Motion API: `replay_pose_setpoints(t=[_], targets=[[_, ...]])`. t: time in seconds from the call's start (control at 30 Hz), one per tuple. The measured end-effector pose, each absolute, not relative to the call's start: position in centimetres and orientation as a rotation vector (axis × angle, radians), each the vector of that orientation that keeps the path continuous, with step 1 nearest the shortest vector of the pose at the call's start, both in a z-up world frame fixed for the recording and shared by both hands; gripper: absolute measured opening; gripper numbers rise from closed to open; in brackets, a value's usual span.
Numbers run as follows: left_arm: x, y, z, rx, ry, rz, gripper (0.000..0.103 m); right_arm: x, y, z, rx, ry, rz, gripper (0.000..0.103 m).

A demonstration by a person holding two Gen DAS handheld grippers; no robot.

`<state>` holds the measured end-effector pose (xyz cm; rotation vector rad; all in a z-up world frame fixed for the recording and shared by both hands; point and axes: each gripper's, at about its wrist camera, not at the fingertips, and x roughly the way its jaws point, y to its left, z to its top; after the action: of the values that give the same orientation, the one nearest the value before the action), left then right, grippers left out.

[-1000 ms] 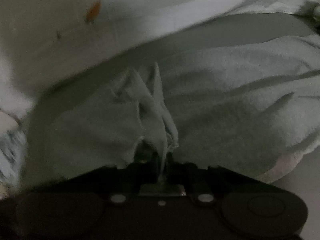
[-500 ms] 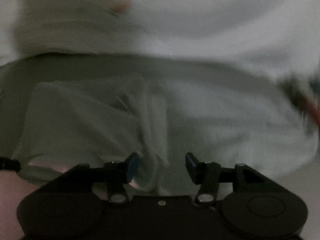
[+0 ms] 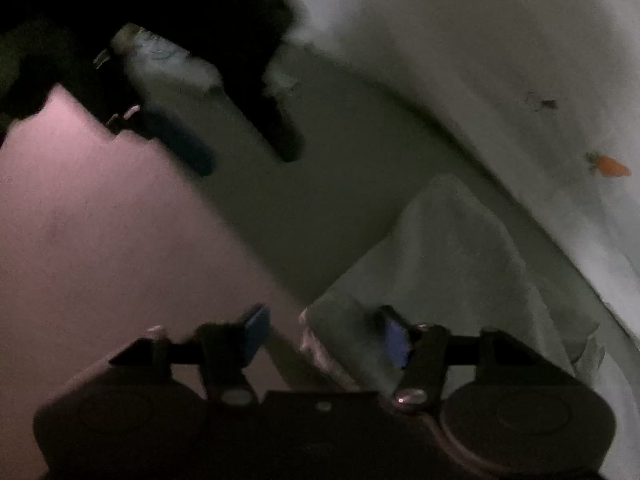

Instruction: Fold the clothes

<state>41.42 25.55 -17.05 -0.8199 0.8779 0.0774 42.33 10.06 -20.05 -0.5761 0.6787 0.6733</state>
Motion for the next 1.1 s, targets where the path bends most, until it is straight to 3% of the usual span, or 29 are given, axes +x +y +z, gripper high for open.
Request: replay_pose_setpoints(t=[0.03,0.1,0.13,0.17,0.23,0.4,0.6,0.63,0.67,0.7,0.77,0.97,1.1], targets=[[41.5,25.5,-17.1,-0.824,0.878,0.077,0.061,42.9,9.9,-19.9,-0.546,0.71,0.669,0.061],[41.8,25.4,-17.3,-0.826,0.885,0.07,0.064,44.2,9.4,-19.5,-0.464,0.776,0.643,0.045],[42.3,25.2,-17.5,-0.823,0.893,0.065,0.064,44.5,9.2,-19.4,-0.454,0.784,0.625,0.025],[42.6,25.3,-17.6,-0.815,0.903,0.054,0.064,44.8,9.0,-19.3,-0.453,0.784,0.605,0.014],[42.2,25.9,-17.2,-0.802,0.914,0.014,0.066,45.4,8.0,-18.1,-0.387,0.806,0.609,0.011],[46.8,23.9,-17.0,-0.858,0.913,-0.262,0.09,46.1,5.5,-13.7,-0.22,0.782,0.588,0.011],[55.0,19.2,-17.2,-0.791,0.979,-0.301,0.089,46.5,3.0,-11.6,-0.145,0.735,0.586,0.011],[56.2,18.6,-17.5,-0.774,1.008,-0.265,0.087,46.4,2.5,-11.4,-0.131,0.731,0.589,0.011],[57.2,18.2,-17.8,-0.762,1.033,-0.223,0.072,46.4,2.1,-11.3,-0.112,0.727,0.592,0.011],[58.1,17.8,-18.1,-0.756,1.056,-0.186,0.041,46.3,1.7,-11.2,-0.095,0.723,0.594,0.011],[59.2,17.3,-18.3,-0.775,1.094,-0.147,0.014,46.0,0.6,-11.1,-0.071,0.709,0.59,0.011],[60.3,12.1,-12.4,-0.734,0.984,-0.211,0.011,45.8,-6.8,-9.4,0.087,0.643,0.527,0.011],[61.7,3.9,-8.0,-0.607,0.933,-0.354,0.012,45.7,-14.4,-7.9,0.251,0.582,0.411,0.011]])
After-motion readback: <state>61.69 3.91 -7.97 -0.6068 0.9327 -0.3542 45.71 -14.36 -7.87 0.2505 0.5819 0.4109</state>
